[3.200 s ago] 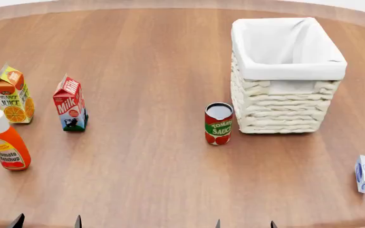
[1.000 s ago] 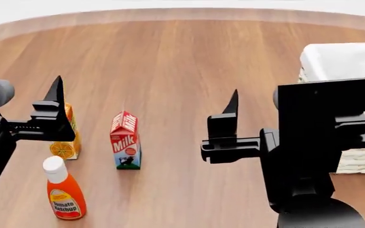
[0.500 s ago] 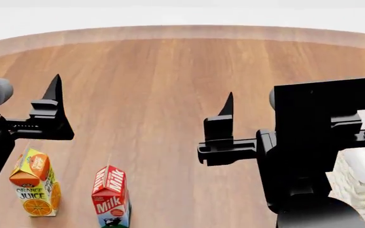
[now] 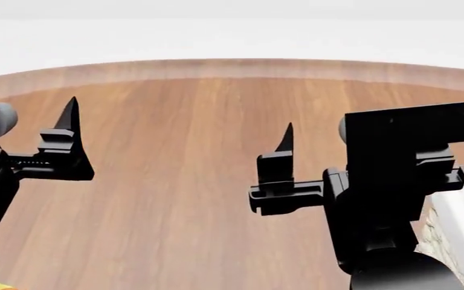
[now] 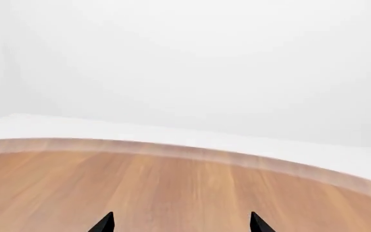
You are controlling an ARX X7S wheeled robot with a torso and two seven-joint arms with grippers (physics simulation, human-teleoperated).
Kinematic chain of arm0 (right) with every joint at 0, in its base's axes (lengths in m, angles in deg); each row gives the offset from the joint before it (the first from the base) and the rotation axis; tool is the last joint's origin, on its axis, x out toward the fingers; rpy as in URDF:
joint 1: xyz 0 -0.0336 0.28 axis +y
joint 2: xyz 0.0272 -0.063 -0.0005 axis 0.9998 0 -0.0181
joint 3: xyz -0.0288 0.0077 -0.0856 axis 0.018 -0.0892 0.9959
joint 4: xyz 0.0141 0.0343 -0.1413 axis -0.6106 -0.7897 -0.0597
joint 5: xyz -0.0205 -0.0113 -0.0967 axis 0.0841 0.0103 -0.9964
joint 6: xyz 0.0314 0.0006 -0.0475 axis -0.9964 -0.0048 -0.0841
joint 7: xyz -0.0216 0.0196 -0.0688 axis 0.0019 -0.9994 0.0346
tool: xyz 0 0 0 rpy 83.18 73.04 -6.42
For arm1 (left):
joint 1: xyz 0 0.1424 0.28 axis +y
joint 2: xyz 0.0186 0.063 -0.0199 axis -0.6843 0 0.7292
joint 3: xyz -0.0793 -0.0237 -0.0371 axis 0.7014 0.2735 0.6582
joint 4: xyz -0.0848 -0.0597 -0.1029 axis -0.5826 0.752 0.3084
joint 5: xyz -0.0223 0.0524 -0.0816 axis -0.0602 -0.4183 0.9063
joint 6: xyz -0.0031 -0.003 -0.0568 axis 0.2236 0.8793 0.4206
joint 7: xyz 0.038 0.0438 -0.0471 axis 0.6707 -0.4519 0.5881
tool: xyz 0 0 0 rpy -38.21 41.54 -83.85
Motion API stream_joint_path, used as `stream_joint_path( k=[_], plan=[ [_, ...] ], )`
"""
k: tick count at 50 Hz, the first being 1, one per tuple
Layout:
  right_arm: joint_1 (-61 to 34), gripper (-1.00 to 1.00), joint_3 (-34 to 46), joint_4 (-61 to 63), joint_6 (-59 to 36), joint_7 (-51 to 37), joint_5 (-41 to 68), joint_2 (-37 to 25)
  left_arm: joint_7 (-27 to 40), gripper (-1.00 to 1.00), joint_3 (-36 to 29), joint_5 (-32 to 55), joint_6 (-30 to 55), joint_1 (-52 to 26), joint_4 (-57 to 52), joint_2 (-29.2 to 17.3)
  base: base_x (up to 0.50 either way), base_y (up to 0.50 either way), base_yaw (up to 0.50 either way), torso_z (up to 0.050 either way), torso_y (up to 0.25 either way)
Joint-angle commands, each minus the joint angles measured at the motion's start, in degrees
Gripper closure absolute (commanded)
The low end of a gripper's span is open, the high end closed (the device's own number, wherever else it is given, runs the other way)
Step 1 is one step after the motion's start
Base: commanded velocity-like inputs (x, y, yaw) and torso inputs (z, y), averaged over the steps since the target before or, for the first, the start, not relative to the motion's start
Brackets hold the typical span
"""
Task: Pick the milk and place it in the basket.
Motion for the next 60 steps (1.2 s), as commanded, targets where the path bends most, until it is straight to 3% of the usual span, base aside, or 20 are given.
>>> stream_joint_path(
  k=[1,15,16,21,23,24,25,60],
  plan=[
    [0.0,-1.0,0.0,-0.1,-0.3,-0.1,0.6,-0.1,0.3,-1.0,-0.1,0.4,-0.2,0.0,0.1,-0.3,0.5,0.0,0.0,0.0,0.0],
    [-1.3,-1.0,0.3,-4.9,-0.9,-1.1,0.3,0.5,0.7,-1.0,-0.4,0.8,-0.4,-0.2,0.5,-0.6,0.07,0.01,0.0,0.0,0.001],
    [-1.3,-1.0,1.2,-7.9,0.7,5.5,3.9,-1.5,0.8,-1.0,-0.2,0.9,-0.3,-0.4,0.4,-0.8,0.0,0.0,0.0,0.0,0.0],
    [-2.9,-1.0,-0.5,-11.4,-1.4,12.8,9.4,-3.4,0.9,-1.0,-0.1,1.1,-0.2,-0.7,0.6,-0.9,0.0,0.0,0.0,0.0,0.0],
    [-5.0,-1.0,16.7,-18.4,5.1,30.0,13.2,-18.1,1.0,-1.0,-1.3,0.5,-0.4,-1.2,1.0,-1.2,0.0,0.0,0.0,0.0,0.0],
    [-5.2,-1.0,24.6,-18.6,5.2,38.6,13.2,-18.1,1.1,-1.0,-1.3,0.6,-0.4,-1.2,0.9,-1.3,0.0,0.0,0.0,0.0,0.0],
    [-5.2,-1.0,24.8,-18.6,5.3,42.6,13.2,-18.1,1.1,-1.0,-1.3,0.7,-0.3,-1.2,0.8,-1.3,0.0,0.0,0.0,0.0,0.0],
    [-5.9,-1.0,32.1,-18.9,8.4,46.6,13.2,-18.5,2.0,-1.0,-2.6,1.3,-1.6,-0.9,1.6,-2.0,0.0,0.0,0.0,0.0,0.0]
  ],
)
